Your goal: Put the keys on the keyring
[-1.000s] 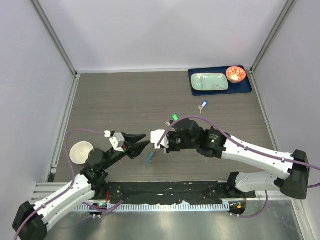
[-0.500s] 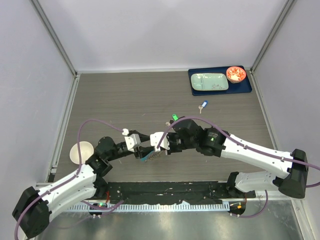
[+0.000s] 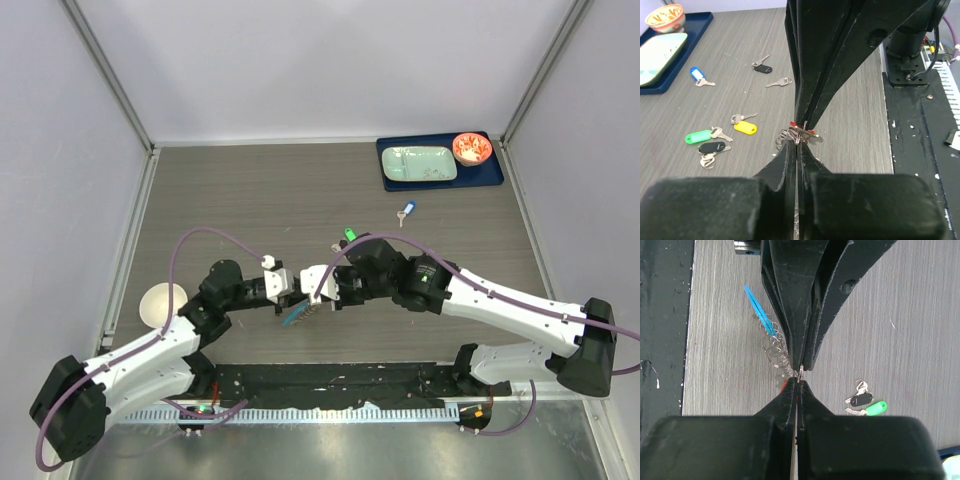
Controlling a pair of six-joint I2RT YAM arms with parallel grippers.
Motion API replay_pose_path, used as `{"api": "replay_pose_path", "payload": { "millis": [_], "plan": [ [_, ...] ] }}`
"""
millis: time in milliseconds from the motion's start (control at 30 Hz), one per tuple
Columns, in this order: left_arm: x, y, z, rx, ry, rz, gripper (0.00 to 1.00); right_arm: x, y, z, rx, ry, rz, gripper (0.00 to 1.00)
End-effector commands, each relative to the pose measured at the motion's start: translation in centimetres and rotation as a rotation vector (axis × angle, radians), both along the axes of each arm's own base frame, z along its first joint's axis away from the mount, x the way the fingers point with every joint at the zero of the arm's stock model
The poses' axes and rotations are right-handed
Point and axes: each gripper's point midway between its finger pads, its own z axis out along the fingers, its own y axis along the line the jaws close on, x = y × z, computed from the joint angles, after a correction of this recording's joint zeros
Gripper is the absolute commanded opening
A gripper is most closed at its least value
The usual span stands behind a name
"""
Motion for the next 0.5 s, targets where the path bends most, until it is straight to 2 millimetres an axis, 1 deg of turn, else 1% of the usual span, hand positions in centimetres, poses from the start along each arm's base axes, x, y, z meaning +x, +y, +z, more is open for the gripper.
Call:
{"api": "replay_pose_path", "payload": {
  "millis": [0, 100, 133, 200, 267, 300, 333, 367, 400, 467],
  "plan": [
    [0.0, -0.3, 1.7, -0.022, -0.051, -0.027, 0.00, 0.1, 0.8, 2.5, 0.060, -0.029, 0.013, 0.01],
    [0.2, 0.1, 1.8, -0.032, -0.049, 0.007, 0.00, 0.3, 0.4, 2.4, 0.056, -0.029, -0.008, 0.01],
    [0.9, 0.3, 1.9, -0.039, -0.051, 0.052, 0.00, 0.2, 0.2, 2.5, 0.059, -0.032, -0.015, 0.01],
    [1.4, 0.8, 2.5, -0.080, -0.054, 0.105, 0.00, 0.3, -0.2, 2.5, 0.062, -0.032, -0.031, 0.01],
    [2.0, 1.6, 3.5, -0.125, -0.070, 0.174, 0.00, 0.3, -0.5, 2.7, 0.067, -0.035, -0.044, 0.01],
    [2.0, 1.8, 3.7, -0.147, -0.046, 0.193, 0.00, 0.2, -0.8, 2.4, 0.065, -0.031, -0.050, 0.01],
    [2.0, 2.2, 4.6, -0.185, -0.058, 0.215, 0.00, 0.2, -0.9, 2.4, 0.069, -0.032, -0.056, 0.01],
    [2.5, 2.6, 5.1, -0.216, -0.050, 0.257, 0.00, 0.2, -0.9, 2.5, 0.077, -0.032, -0.061, 0.01],
    [2.3, 2.9, 5.5, -0.253, -0.018, 0.271, 0.00, 0.2, -1.1, 2.1, 0.078, -0.033, -0.068, 0.01],
    [2.5, 3.8, 6.8, -0.333, -0.016, 0.319, 0.00, 0.1, -1.1, 1.9, 0.092, -0.022, -0.075, 0.01]
  ]
}}
